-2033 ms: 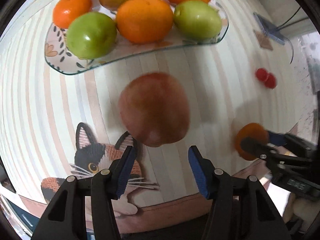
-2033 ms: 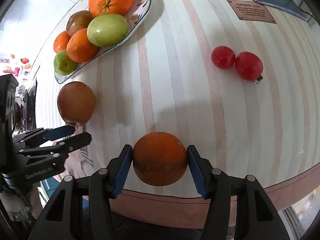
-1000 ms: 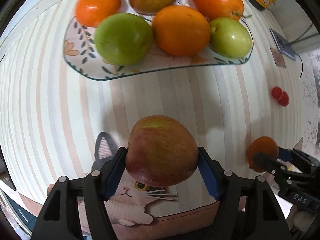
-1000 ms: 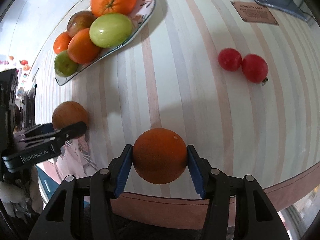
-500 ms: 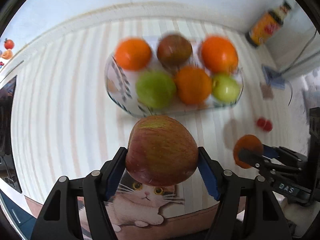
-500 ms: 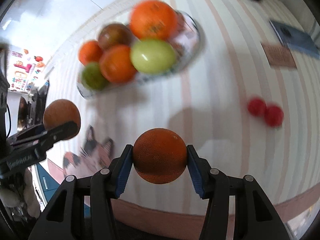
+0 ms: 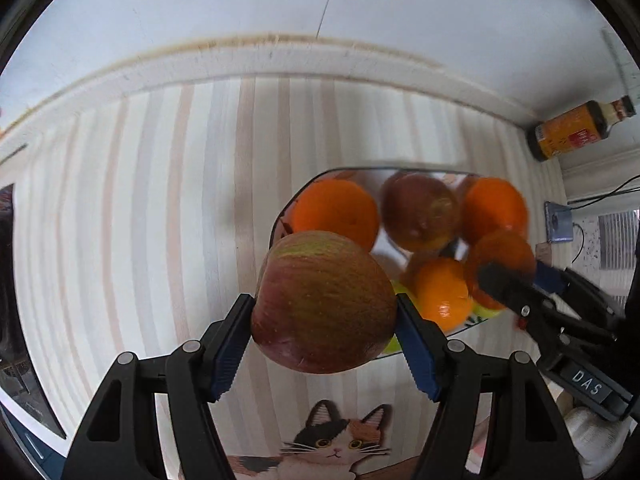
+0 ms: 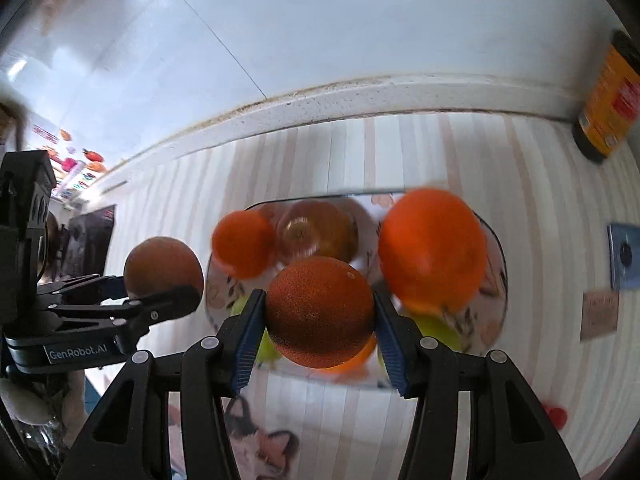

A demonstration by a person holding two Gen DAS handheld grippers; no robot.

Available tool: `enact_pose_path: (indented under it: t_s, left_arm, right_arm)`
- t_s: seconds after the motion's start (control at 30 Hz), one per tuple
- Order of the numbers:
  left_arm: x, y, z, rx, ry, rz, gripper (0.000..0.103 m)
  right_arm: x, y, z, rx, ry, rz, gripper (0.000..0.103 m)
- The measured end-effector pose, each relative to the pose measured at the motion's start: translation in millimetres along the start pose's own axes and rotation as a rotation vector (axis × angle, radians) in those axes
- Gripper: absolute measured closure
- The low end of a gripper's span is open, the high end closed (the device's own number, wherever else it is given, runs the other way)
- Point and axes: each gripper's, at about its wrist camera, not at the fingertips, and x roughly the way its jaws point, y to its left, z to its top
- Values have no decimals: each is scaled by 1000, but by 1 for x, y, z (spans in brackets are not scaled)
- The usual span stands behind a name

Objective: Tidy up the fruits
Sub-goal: 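Carry the red apple onto the plate with the left gripper while the right places the orange, then open both grippers and withdraw them from the plate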

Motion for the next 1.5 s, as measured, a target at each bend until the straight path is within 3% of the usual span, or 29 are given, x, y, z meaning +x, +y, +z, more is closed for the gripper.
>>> enact_pose_path:
  t_s: [0.33,0.57,0.7,0.77,1.03,1.17,1.27,1.3,1.33,1.5]
  left_arm:
    - [33,3,2,-49,134,-26,35]
    - [34,5,3,-67,147,-30,35]
    - [31,1,3,-58,147,-10,35]
    - [27,2,3,-65,140,-19,34]
    - [17,8,3,-93,130,-60,31]
    - [8,6,1,-92,116,-56,31]
    - [-6,5,-1,-94,83,-45,30]
    - [-13,3,-2,-92,64,-27,22]
    - [-20,2,-5,-89,45,-2,7]
    - [-48,-16,-28,-45,-83,115,3]
  right_arm:
    - [21,-5,7,40,25,-1,46]
    - [23,-17,8,132,31,42,45]
    - [16,-17,7,156,30,59,30]
    - [12,-15,4,158,29,48,28]
    - [-5,-14,-4,163,2,37,27]
    - [-13,-15,-7,163,-12,28,26]
    - [-25,-14,-11,143,-32,-20,9]
    - [-29,-13,-13,130,-38,-41,8]
    - [-35,-11,-16,111,-47,-79,8]
    - [-57,-6,-38,47,-72,-180,6]
